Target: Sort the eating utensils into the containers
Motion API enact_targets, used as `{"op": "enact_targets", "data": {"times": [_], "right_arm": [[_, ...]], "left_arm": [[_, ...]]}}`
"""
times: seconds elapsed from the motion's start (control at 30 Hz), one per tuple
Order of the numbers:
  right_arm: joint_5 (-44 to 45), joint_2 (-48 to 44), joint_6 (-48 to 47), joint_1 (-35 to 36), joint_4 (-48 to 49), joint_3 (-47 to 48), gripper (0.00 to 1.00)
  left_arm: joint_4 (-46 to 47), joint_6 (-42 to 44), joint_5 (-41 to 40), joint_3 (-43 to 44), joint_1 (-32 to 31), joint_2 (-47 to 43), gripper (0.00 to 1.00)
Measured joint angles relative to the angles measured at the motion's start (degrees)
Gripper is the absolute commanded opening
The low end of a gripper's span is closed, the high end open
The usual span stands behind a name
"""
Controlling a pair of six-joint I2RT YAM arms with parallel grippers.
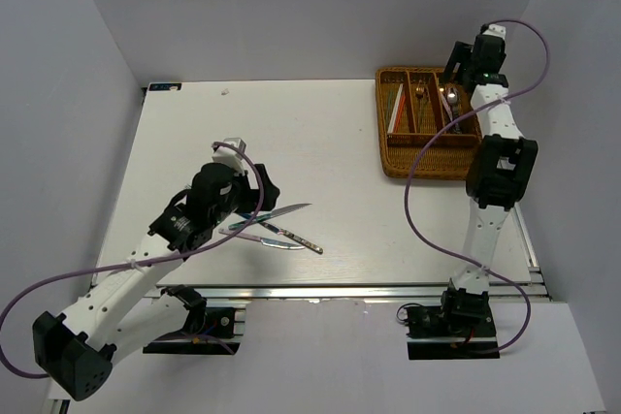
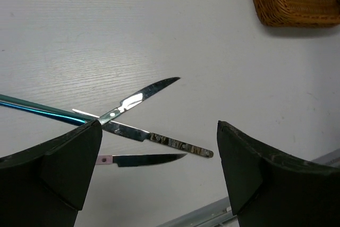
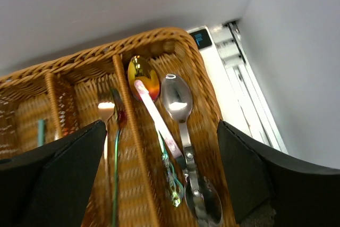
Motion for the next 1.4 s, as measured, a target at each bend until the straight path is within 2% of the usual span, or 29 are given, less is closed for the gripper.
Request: {"op": "enact_targets", "data": {"times": [0.17,0.3,0.4,0.47,0.6,0.8,0.97,1.13,1.4], "right_arm": [[4.9,-8.7,5.9,2.3,-9.5,-0.6,0.89],[9.6,-29.0,6.5,11.7,-5.0,-21.3,0.89],[-1.0,-44.3,7.2,19.7,1.4,-39.5,0.85],[-7.5,-49.6,9.1,20.7,3.8,-46.7,0.89],[-14.6,-54.2,13.0,19.2,6.4,-58.2,0.89],[-18.9,-59.3,15.7,22.3,5.2,-69.8,0.89],[-22.1,-67.5,16.0,22.5,6.6,-73.8,0.89],[-24.1,-70.6,16.2,22.5,8.4,-77.0,0.89],[-25.6,-71.6,17.0,22.6,8.9,-79.3,0.89]], "left_arm": [[-2.0,-3.8,-7.6,1.4,0.0,4.1,0.98],[-4.8,-4.1,-10.5,4.7,0.0,10.1,0.97],[-7.9,0.1,-8.2,9.0,0.0,15.3,0.94],[-9.0,3.8,-6.4,12.0,0.0,19.2,0.93],[-8.8,9.7,-4.5,12.7,0.0,24.3,0.91],[-9.9,15.8,-2.0,14.4,0.0,35.3,0.74],[-10.5,18.9,0.6,13.7,0.0,38.1,0.72],[-10.4,21.4,1.1,13.7,0.0,38.7,0.72],[-10.8,23.1,1.3,15.1,0.0,45.0,0.6]]}}
